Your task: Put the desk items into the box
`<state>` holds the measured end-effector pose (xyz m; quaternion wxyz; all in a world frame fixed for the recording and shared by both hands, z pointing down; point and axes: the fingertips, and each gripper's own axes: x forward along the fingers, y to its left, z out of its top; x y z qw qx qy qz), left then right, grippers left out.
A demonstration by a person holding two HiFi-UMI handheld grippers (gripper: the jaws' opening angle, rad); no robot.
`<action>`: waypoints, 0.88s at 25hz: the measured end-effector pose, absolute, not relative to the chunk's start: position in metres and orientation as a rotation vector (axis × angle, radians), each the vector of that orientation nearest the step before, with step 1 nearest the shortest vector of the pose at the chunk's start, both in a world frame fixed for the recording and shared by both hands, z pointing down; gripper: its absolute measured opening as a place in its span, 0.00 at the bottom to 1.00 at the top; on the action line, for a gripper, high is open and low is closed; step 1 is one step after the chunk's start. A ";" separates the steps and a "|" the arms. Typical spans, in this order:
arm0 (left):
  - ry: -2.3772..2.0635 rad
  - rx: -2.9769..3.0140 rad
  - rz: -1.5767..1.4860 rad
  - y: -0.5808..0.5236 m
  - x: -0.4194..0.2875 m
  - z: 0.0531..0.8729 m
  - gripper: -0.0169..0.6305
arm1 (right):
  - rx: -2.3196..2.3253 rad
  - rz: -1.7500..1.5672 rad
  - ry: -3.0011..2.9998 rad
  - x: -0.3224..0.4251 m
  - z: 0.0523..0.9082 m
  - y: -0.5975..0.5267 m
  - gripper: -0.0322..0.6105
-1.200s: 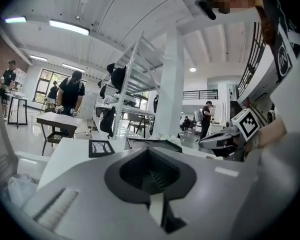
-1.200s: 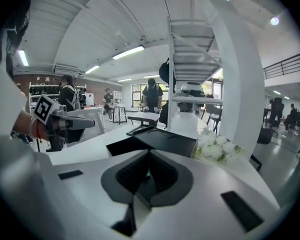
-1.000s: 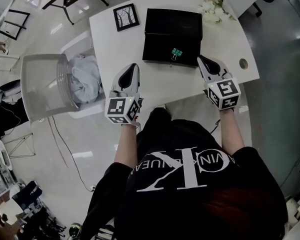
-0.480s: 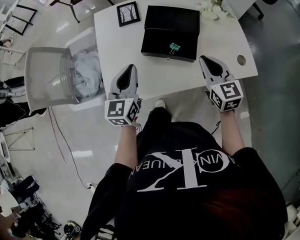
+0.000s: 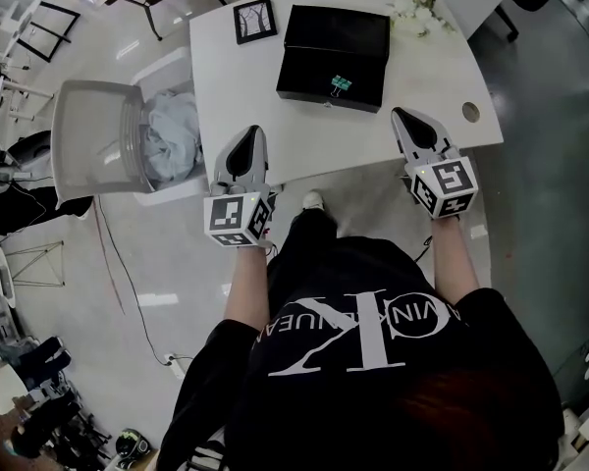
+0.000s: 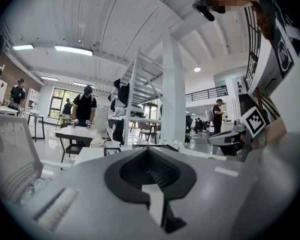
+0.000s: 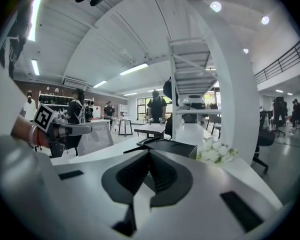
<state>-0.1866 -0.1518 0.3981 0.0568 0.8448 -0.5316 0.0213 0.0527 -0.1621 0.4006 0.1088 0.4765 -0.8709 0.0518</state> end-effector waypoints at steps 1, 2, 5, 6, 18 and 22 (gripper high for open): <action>-1.617 2.562 0.063 -0.150 -0.187 0.397 0.04 | 1.398 0.148 -2.565 0.052 0.400 -0.161 0.07; -1.621 2.562 0.061 -0.148 -0.187 0.397 0.04 | 1.395 0.145 -2.569 0.051 0.399 -0.159 0.07; -1.632 2.563 0.056 -0.143 -0.189 0.394 0.04 | 1.390 0.132 -2.577 0.050 0.395 -0.155 0.07; -1.637 2.564 0.055 -0.142 -0.189 0.393 0.04 | 1.389 0.129 -2.579 0.050 0.395 -0.153 0.07; -1.672 2.562 0.027 -0.126 -0.197 0.386 0.04 | 1.411 0.104 -2.600 0.046 0.389 -0.138 0.07; -1.684 2.567 0.028 -0.122 -0.197 0.384 0.04 | 1.412 0.103 -2.597 0.047 0.389 -0.135 0.07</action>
